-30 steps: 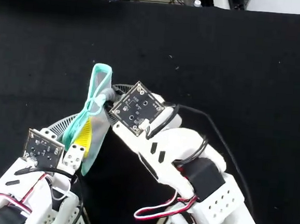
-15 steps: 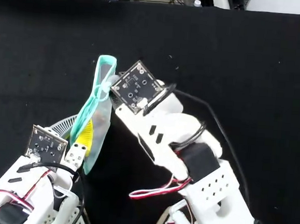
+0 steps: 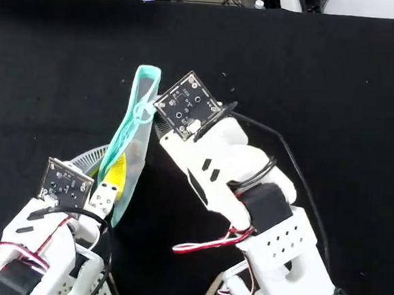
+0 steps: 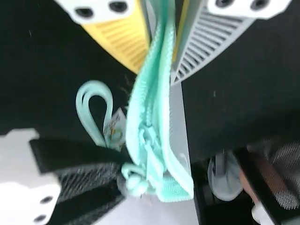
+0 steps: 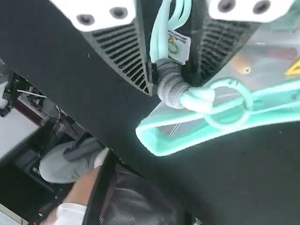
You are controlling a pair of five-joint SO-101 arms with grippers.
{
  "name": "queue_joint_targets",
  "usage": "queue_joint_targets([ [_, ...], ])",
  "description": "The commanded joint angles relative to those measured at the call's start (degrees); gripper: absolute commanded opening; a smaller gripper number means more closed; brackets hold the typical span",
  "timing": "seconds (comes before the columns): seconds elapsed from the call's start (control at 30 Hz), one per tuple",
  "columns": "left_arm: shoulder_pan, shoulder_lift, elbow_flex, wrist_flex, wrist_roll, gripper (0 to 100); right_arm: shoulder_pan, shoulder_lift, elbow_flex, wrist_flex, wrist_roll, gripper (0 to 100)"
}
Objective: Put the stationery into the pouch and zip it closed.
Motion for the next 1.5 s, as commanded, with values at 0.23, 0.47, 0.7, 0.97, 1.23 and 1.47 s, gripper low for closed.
queue_joint_targets([
  [0.23,0.5,-0.6,-1.5,-5.2,0.4,3,0.3,-0.1,0.7,0.2,0.4,1.1],
  [0.47,0.0,-0.5,-3.3,-7.6,0.4,8,-2.9,-0.1,0.8,0.4,0.4,1.1],
  [0.7,0.0,-0.5,-3.8,-7.9,0.4,19,-3.1,-3.5,0.9,4.0,0.4,1.1],
  [0.97,0.0,-0.4,-5.8,-7.9,0.4,13,-7.1,-9.3,0.9,8.5,0.4,1.1],
  [1.23,0.2,-0.6,-6.1,-4.7,0.4,2,-7.0,-9.1,0.7,8.3,0.4,1.1],
  [1.47,0.5,-0.6,-5.8,-3.3,0.4,3,-3.1,-9.1,0.6,6.8,0.4,1.1],
])
